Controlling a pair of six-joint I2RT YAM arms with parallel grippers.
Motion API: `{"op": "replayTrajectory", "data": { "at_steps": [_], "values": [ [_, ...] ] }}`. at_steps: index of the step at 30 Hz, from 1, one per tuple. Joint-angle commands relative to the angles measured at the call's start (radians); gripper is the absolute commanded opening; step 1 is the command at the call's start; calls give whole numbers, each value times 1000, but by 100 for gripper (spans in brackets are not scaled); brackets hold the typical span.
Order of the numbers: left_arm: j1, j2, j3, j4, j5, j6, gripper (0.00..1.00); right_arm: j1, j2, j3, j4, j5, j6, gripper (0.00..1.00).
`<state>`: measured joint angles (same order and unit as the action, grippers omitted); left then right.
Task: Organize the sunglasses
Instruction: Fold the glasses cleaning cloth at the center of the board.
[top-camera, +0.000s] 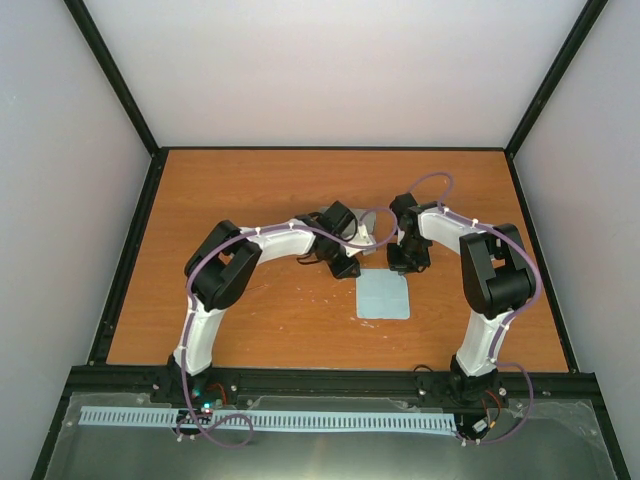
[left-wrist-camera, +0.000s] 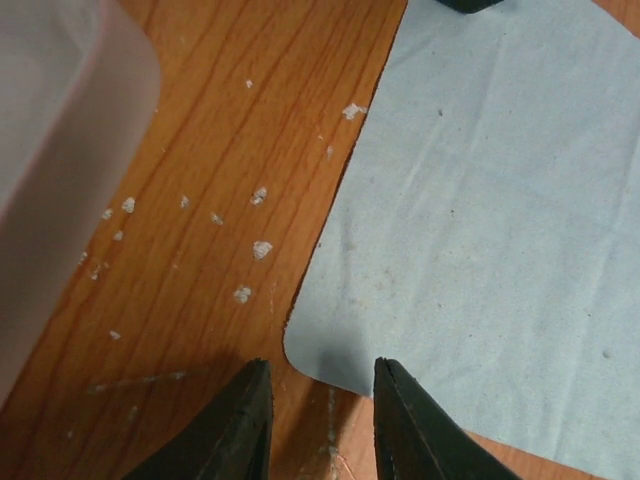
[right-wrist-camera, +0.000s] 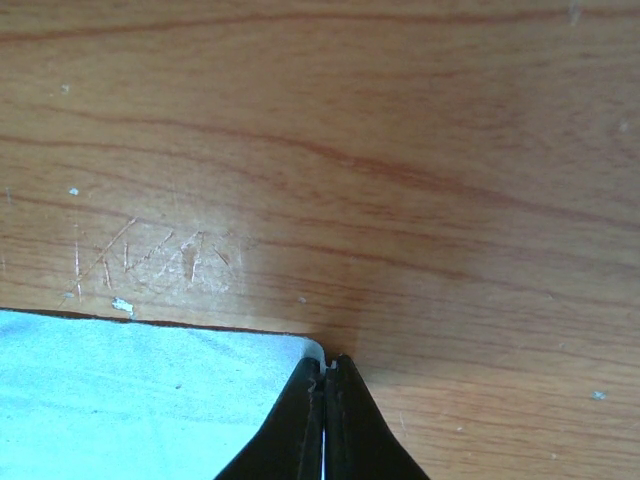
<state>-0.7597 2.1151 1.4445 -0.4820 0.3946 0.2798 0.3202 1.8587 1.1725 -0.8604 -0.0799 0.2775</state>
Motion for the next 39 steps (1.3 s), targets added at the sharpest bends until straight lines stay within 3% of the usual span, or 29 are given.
{"op": "replayTrajectory", "data": {
  "at_steps": [1,10,16,39],
  "values": [
    [-9,33,34,-5,-23,2,30,2,11,-2,23,-3,7,3],
    [-56,39,22,-11,-19,6,23,1,14,6,24,-13,13,3],
    [-59,39,19,-16,-33,8,1,2,6,0,26,-11,13,3],
    [-58,-13,62,11,-175,47,1,-4,-60,14,52,-11,-7,3]
  ]
}}
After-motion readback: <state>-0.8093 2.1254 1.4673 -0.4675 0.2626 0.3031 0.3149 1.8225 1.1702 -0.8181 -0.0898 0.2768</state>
